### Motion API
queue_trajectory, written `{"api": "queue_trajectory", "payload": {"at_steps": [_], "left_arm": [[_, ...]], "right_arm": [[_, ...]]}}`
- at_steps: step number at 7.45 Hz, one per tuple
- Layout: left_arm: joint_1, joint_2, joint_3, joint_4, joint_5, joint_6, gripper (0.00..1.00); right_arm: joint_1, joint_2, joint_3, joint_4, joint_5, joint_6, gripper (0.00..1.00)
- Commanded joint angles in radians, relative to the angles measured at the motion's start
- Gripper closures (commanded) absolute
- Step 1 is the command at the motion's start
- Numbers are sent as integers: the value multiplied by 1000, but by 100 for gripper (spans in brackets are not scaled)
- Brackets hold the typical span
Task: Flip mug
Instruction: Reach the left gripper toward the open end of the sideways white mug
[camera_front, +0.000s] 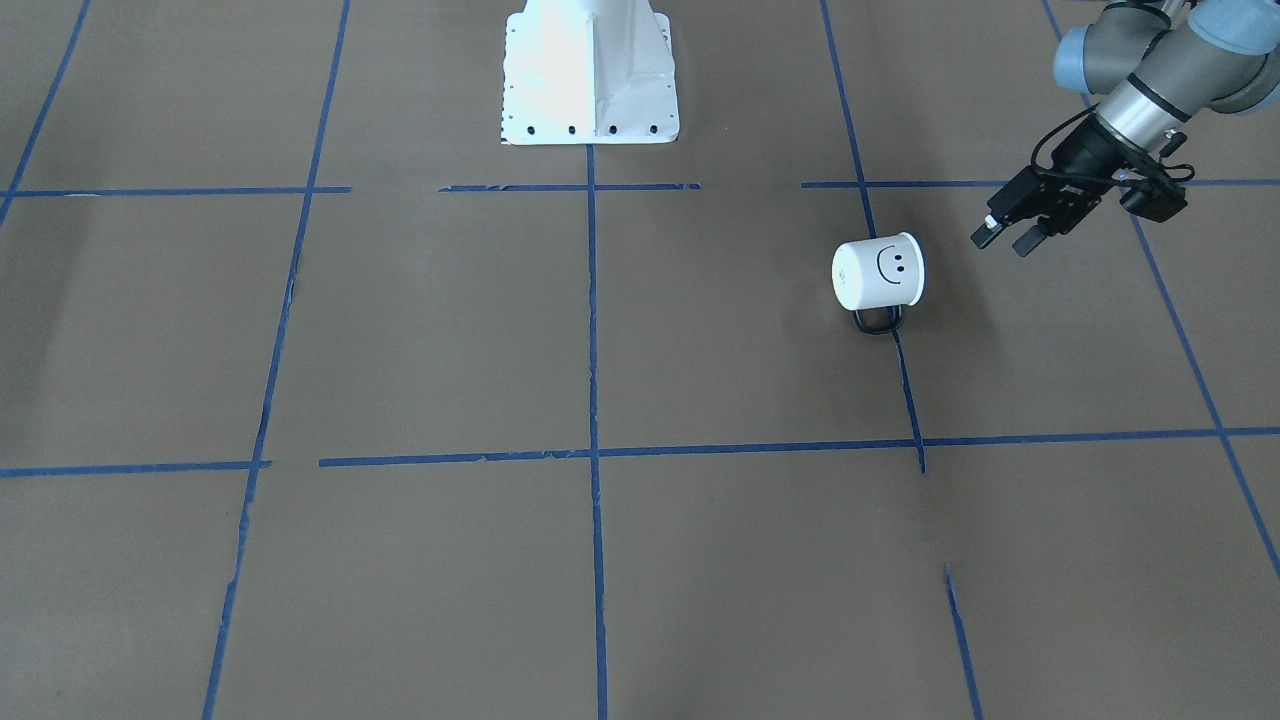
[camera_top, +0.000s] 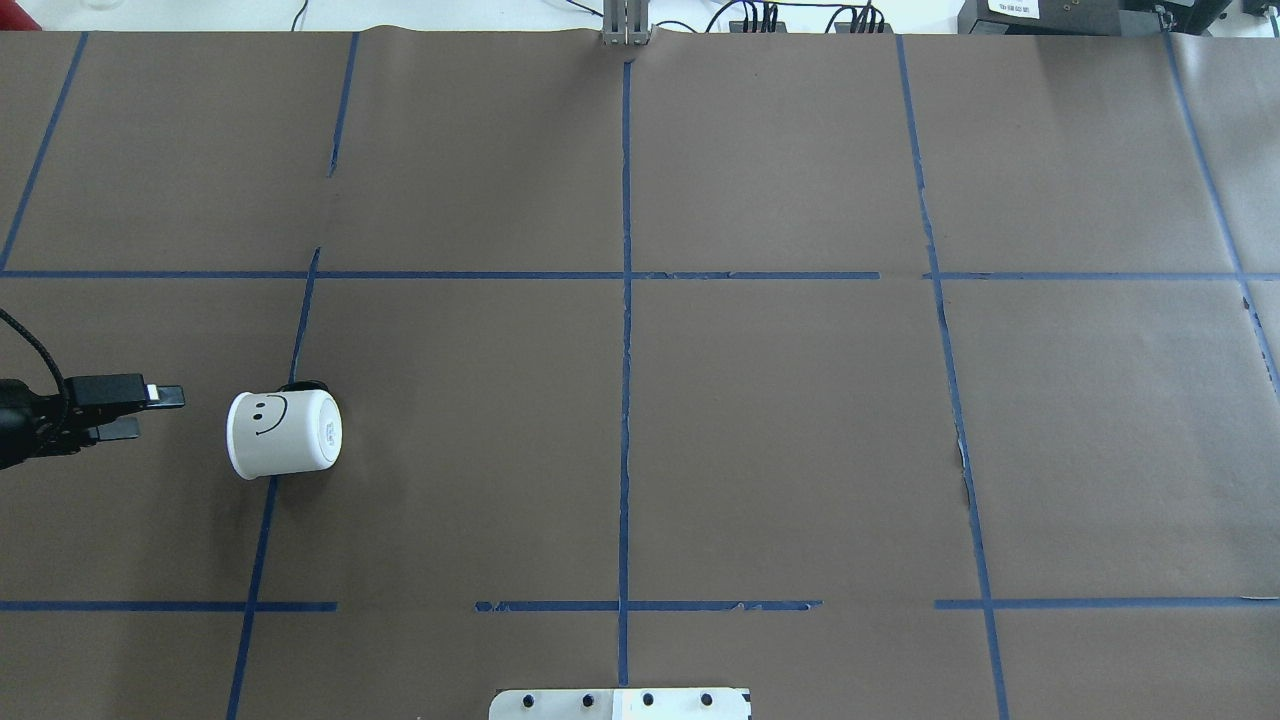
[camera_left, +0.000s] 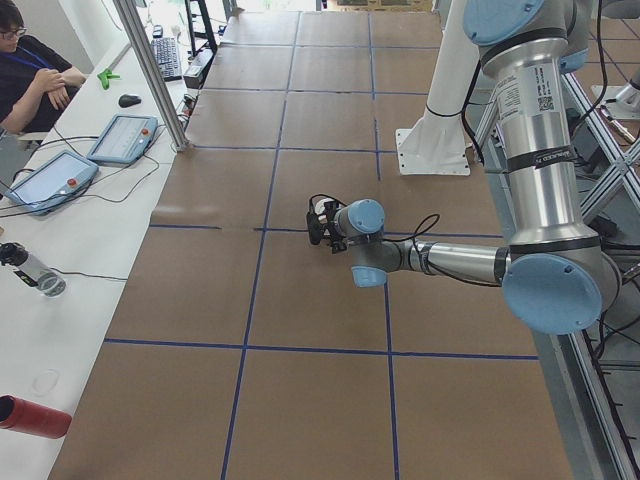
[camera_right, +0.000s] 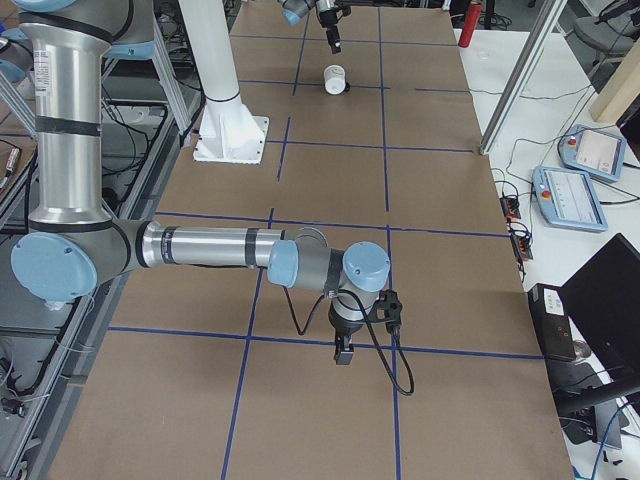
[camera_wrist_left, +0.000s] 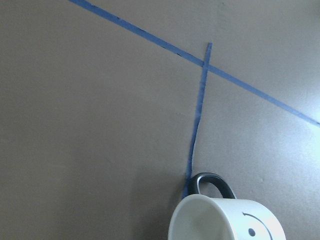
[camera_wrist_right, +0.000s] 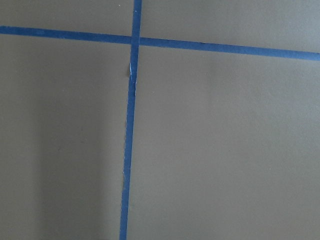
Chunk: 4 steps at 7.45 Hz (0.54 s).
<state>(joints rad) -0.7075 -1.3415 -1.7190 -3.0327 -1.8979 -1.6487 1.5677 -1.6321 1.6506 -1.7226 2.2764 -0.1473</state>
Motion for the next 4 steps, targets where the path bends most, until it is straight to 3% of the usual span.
{"api": "queue_trajectory", "payload": {"at_steps": [1, 3, 4], "left_arm": [[94, -86, 123, -235, 173, -144, 0], [140, -171, 296, -426, 258, -146, 0], [158, -194, 311, -484, 258, -151, 0]], "right_arm": [[0, 0, 0, 0, 0, 0, 0], [0, 0, 0, 0, 0, 0, 0], [0, 0, 0, 0, 0, 0, 0]]}}
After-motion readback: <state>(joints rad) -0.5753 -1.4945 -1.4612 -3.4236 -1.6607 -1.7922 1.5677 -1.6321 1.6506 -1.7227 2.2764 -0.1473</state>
